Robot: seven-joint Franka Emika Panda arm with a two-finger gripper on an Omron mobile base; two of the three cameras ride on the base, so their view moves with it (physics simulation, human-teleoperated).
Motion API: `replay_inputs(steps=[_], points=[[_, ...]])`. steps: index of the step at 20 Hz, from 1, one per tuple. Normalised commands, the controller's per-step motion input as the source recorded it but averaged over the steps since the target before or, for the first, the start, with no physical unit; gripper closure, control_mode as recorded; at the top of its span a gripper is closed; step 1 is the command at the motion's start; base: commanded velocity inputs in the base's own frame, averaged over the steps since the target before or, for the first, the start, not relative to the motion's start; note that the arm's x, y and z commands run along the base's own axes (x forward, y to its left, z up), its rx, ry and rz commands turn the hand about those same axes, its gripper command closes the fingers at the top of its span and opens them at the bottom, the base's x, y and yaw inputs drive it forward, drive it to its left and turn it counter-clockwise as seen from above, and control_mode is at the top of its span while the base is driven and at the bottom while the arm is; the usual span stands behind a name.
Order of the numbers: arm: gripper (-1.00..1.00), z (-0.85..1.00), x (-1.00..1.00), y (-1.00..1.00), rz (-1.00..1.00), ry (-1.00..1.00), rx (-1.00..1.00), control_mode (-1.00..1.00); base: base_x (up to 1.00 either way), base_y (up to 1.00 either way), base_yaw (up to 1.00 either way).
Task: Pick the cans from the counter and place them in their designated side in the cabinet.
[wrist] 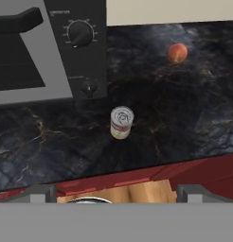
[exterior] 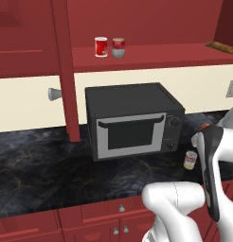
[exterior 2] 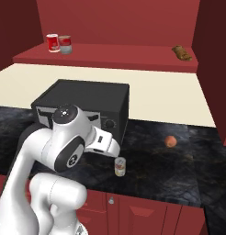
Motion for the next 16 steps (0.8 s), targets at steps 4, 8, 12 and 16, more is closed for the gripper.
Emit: replay_inputs(steps=[4, 8, 12, 16], points=[[-1.0, -0.19, 0.12, -0.09, 0.0, 0.0, 0.0, -1.0, 0.0, 0.0, 0.0], [-1.0, -0.18, 0.11, -0.06, 0.0, 0.0, 0.0, -1.0, 0.0, 0.0, 0.0], [-1.0, -0.16, 0.12, -0.04, 0.0, 0.0, 0.0, -1.0, 0.0, 0.0, 0.0], [-1.0, -0.17, 0.1, -0.05, 0.0, 0.0, 0.0, -1.0, 0.0, 0.0, 0.0]])
